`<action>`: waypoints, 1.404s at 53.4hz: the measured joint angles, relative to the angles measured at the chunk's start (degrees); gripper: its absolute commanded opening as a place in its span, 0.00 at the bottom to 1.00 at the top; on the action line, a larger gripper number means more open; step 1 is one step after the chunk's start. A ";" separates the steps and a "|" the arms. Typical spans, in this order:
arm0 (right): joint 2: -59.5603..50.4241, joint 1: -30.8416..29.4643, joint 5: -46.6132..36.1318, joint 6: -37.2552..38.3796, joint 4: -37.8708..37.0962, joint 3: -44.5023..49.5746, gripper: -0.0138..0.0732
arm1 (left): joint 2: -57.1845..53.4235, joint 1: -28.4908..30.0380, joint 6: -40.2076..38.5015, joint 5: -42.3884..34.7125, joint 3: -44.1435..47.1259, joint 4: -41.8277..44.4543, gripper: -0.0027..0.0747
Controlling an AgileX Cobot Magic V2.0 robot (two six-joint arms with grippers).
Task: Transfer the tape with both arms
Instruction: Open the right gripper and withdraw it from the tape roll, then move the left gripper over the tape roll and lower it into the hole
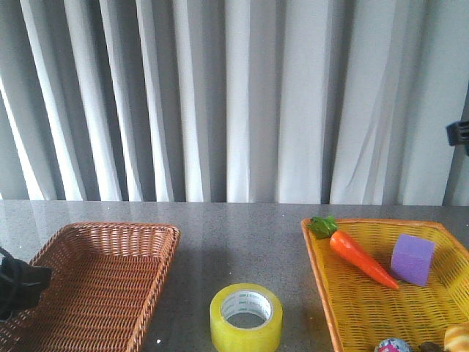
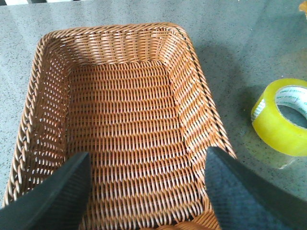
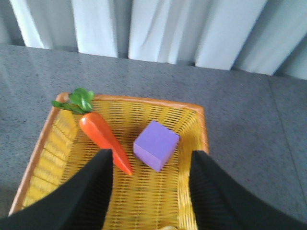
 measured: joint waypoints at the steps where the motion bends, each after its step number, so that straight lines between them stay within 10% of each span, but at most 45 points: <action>1: -1.08 -0.69 -0.38 0.00 0.07 1.55 0.36 | 0.00 0.00 0.00 0.00 0.00 -0.23 0.68; 8: -6.79 -2.94 -3.87 0.19 0.31 10.70 0.14 | 0.00 0.00 0.00 0.00 0.00 -2.55 0.68; 35: -10.23 -3.07 -6.64 1.97 0.70 19.37 0.15 | 3.34 -7.22 4.27 3.72 -14.92 -3.30 0.64; 75: -10.23 -3.18 -6.64 1.97 0.70 19.37 0.15 | 53.59 -18.40 -2.88 32.93 -59.84 -3.15 0.63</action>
